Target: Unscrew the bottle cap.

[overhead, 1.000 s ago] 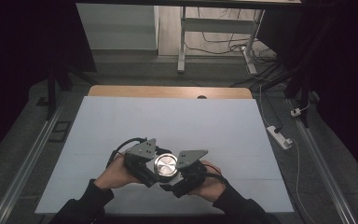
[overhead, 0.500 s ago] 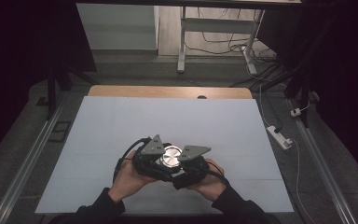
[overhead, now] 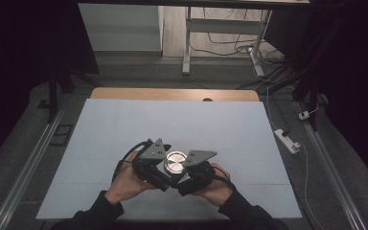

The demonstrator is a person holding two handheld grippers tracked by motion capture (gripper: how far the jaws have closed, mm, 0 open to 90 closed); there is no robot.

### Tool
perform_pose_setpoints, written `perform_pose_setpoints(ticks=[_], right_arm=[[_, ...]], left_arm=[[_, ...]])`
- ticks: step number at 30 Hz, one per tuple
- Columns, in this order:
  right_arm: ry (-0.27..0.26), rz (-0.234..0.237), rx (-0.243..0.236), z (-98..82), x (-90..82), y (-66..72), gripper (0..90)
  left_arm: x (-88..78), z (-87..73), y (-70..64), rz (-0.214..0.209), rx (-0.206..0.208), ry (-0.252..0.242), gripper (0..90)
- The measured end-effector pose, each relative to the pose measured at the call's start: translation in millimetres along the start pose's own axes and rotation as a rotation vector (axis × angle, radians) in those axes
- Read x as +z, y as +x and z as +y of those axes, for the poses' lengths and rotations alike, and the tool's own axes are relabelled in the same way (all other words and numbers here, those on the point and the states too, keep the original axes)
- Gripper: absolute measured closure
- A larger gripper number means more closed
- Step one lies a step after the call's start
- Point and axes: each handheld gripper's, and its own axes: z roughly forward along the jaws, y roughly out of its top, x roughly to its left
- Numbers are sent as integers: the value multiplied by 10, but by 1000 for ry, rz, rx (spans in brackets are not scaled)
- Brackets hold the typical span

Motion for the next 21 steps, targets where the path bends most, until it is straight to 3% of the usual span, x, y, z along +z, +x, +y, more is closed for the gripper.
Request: perform_pose_setpoints(ticks=[3, 5, 8, 12, 15, 20, 21], right_arm=[[3, 41, -19, 6, -2, 27, 152], [4, 66, -39, 7, 5, 45, 152], [16, 98, -62, 11, 19, 80, 152], [21, 116, -86, 15, 36, 113, 152], [26, 115, -95, 13, 41, 122, 152], [28, 108, -92, 13, 42, 118, 152], [24, 96, -80, 15, 43, 107, 152]], left_arm=[[-31, -36, 51, -70, 29, 7, 5], [-43, -59, 73, -139, 46, -3, 32], [-36, -72, 73, -188, 74, 7, 71], [-18, -72, 45, -201, 94, 21, 163], [-18, -67, 35, -197, 94, 28, 177], [-13, -50, 34, -179, 70, 34, 185], [-7, -32, 32, -157, 52, 37, 186]])
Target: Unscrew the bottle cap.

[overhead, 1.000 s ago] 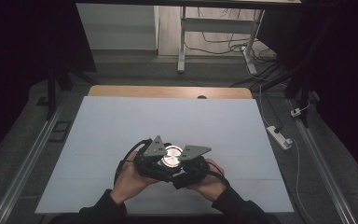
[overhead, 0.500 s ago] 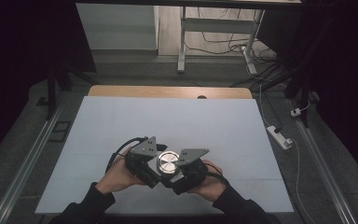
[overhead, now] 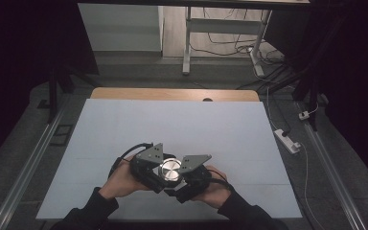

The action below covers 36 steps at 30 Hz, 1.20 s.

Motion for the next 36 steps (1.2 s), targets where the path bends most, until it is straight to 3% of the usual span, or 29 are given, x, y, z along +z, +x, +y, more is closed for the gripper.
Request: perform_pose_setpoints(ticks=[8, 19, 25, 28, 29, 31, 34, 36], right_arm=[[-9, -49, 67, 2, -21, -39, 153], [-27, -90, 101, -7, -38, -77, 153], [-29, -129, 118, -7, -34, -86, 153], [-31, -148, 131, -16, -31, -82, 152], [-31, -149, 126, -20, -34, -89, 152], [-28, -152, 136, -26, -33, -95, 153], [-31, -137, 140, -42, -40, -117, 153], [-32, -120, 122, -38, -52, -116, 153]], left_arm=[[42, 50, -28, 86, -68, -17, 188], [89, 78, -76, 175, -116, -53, 190], [134, 97, -109, 236, -172, -63, 188], [143, 105, -98, 231, -192, -57, 179], [112, 94, -74, 192, -212, -98, 150], [58, 102, -44, 174, -217, -109, 55], [-40, 76, 11, 147, -193, -108, 25], [-90, 47, 47, 130, -151, -92, 21]])
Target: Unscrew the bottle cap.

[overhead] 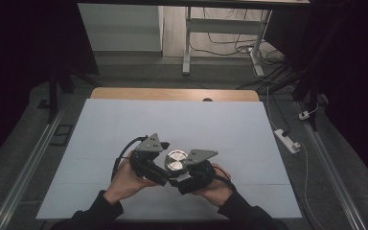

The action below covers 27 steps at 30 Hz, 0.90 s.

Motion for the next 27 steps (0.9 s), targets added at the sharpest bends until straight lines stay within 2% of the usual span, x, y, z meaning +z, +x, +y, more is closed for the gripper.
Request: perform_pose_setpoints(ticks=[2, 3, 7, 9, 11, 13, 15, 17, 19, 25, 26, 27], right_arm=[[-2, 30, -19, 8, -12, 11, 153], [1, 54, -27, 13, -17, 20, 152], [4, 123, -73, 20, -18, 77, 153], [9, 156, -102, 24, -13, 109, 152], [18, 178, -134, 27, -12, 143, 153], [16, 189, -150, 29, -6, 160, 153], [16, 185, -152, 29, -9, 159, 153], [13, 160, -133, 33, -11, 142, 153], [11, 122, -89, 35, -12, 119, 153], [5, -1, -20, 22, -29, 23, 152], [3, -20, -10, 21, -28, 19, 153], [3, -20, -10, 21, -28, 19, 153]], left_arm=[[-34, -21, 45, -47, 52, 24, 29], [-47, -34, 54, -70, 92, 32, 37], [-51, -71, 37, -169, 217, 73, 75], [-38, -75, 26, -202, 246, 87, 105], [-38, -77, 28, -254, 259, 82, 149], [-42, -80, 22, -263, 265, 77, 181], [-39, -74, 16, -247, 248, 78, 184], [-20, -54, 2, -198, 203, 78, 185], [18, -25, -31, -127, 153, 78, 186], [157, 57, -194, 87, 9, 56, 186], [157, 57, -194, 87, 9, 56, 186], [175, 63, -216, 115, -6, 52, 186]])
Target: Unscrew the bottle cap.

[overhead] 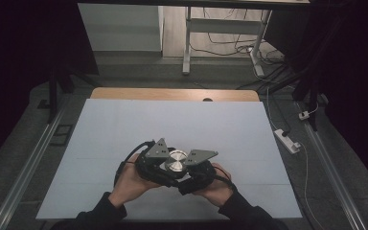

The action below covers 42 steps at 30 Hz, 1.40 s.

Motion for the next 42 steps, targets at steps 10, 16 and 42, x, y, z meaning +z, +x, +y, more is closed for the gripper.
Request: perform_pose_setpoints(ticks=[10, 16, 42], right_arm=[[-10, -43, 48, -18, 9, -37, 153], [-16, 26, 1, -13, -10, -23, 152], [12, -1, -10, -11, 37, 47, 153]], left_arm=[[-70, 25, 50, 7, -49, -47, 81], [-169, -39, 234, -157, 84, -10, 37], [-75, 27, 84, -47, -49, -50, 192]])
